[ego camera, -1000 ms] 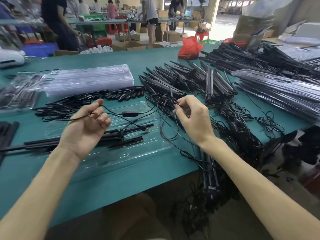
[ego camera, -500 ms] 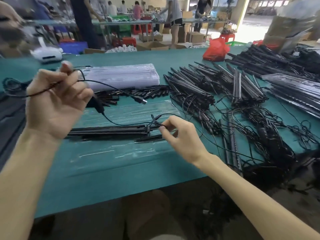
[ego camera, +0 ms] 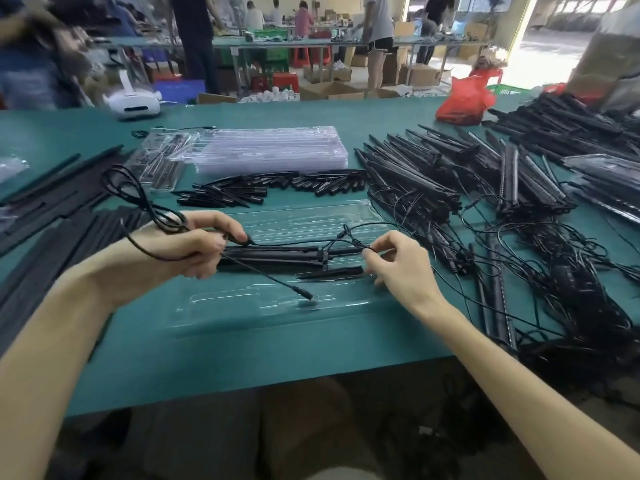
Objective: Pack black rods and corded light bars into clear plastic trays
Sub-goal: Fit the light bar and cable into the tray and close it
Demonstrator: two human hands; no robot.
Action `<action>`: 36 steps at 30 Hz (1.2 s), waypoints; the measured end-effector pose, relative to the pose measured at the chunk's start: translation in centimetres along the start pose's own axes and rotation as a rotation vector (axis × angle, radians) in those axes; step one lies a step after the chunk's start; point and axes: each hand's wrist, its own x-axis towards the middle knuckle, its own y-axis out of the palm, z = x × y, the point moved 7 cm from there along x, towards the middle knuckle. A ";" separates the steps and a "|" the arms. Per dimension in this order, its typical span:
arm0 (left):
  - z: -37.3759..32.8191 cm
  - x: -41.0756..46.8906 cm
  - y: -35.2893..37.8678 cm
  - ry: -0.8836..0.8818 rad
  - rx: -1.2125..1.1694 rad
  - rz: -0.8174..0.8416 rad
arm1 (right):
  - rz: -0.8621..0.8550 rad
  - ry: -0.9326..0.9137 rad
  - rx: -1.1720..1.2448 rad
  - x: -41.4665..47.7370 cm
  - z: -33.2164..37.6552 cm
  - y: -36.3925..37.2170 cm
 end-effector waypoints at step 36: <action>-0.4 11.0 8.6 0.036 0.705 -0.064 | -0.037 0.122 0.228 0.6 -2.9 0.1</action>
